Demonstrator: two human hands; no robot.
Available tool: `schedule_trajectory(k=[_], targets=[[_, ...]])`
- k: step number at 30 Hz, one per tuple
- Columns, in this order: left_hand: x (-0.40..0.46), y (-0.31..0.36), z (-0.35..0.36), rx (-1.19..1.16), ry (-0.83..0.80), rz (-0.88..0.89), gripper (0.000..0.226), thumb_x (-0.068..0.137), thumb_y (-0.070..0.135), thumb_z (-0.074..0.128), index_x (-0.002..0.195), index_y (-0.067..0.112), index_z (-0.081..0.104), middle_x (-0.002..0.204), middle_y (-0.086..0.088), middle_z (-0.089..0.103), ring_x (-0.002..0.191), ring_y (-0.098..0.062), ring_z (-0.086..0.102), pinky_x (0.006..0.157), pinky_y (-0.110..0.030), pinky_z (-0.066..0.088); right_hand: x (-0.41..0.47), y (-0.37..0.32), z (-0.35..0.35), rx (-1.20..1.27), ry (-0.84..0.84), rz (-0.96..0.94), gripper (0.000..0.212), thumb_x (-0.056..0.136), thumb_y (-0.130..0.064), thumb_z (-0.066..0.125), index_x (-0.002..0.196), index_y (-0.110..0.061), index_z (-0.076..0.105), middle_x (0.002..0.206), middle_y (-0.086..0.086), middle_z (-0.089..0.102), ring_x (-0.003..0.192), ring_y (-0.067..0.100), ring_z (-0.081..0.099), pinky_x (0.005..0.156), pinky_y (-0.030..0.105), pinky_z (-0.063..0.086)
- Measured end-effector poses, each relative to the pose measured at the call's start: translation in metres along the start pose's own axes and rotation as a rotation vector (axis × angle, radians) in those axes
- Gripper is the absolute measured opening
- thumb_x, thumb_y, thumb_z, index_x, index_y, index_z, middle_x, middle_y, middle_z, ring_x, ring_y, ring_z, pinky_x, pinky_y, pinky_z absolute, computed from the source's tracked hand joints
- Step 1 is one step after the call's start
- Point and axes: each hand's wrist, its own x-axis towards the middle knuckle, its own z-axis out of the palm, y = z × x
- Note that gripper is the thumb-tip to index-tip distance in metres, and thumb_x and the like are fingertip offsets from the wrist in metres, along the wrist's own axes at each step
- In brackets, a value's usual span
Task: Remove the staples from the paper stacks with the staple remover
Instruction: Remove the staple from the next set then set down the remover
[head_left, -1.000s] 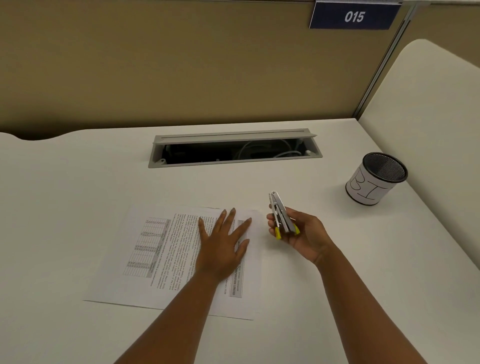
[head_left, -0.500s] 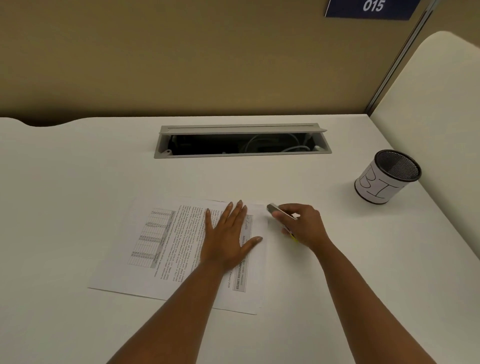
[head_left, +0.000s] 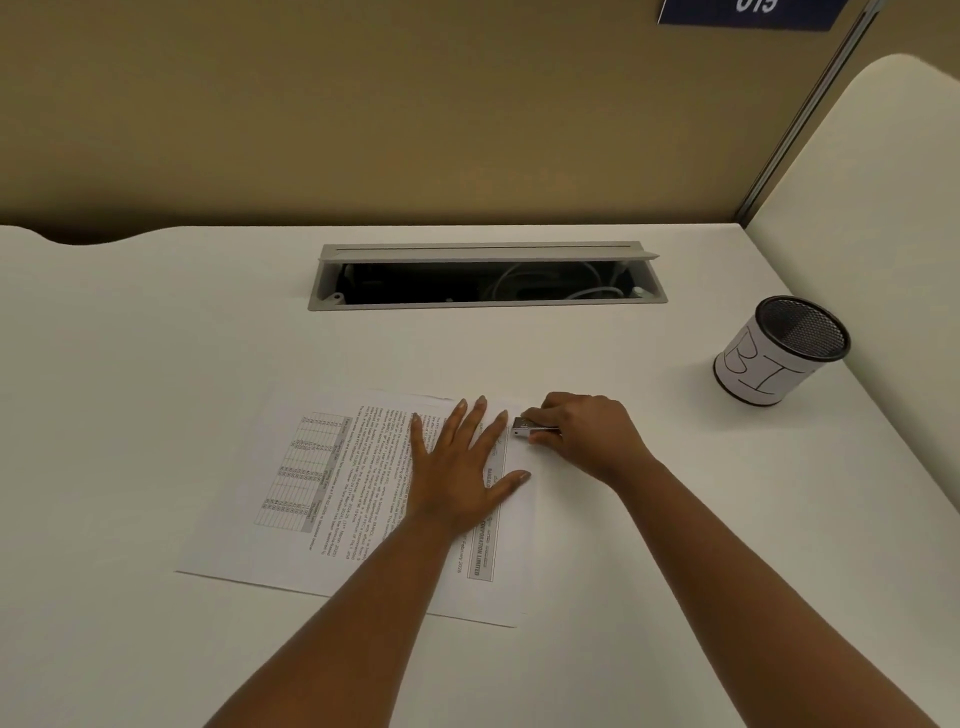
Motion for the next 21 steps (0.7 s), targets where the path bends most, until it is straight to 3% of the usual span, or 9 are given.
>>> schedule_trajectory(k=[7,16,21], targets=[[0.003,0.001,-0.001,0.007,-0.034,-0.004,0.073,0.082,0.071,0.026,0.144,0.04,0.001,0.157,0.01,-0.006,0.144,-0.011,-0.01,0.108,-0.056,-0.018,0.008,0.003,-0.002,0.025,-0.033,-0.084,0.03,0.091,-0.034,0.051,0.118,-0.027,0.061,0.107,-0.002,0.066,0.092,0.019,0.063,0.069,0.027,0.045],[0.005,0.0,0.002,0.02,-0.037,-0.003,0.074,0.082,0.071,0.025,0.144,0.039,0.0,0.157,0.009,-0.007,0.144,-0.012,-0.01,0.108,-0.057,-0.018,0.001,-0.002,0.009,0.15,-0.008,0.069,0.028,0.092,-0.034,0.05,0.114,-0.024,0.063,0.1,0.003,0.066,0.089,0.022,0.061,0.065,0.022,0.031],[0.004,0.001,0.003,0.034,-0.036,0.002,0.076,0.081,0.073,0.023,0.144,0.039,-0.002,0.157,0.009,-0.009,0.144,-0.012,-0.012,0.107,-0.058,-0.019,0.001,-0.009,0.013,0.219,-0.005,0.207,0.029,0.091,-0.039,0.049,0.114,-0.027,0.063,0.098,0.003,0.065,0.091,0.021,0.059,0.066,0.023,0.03]])
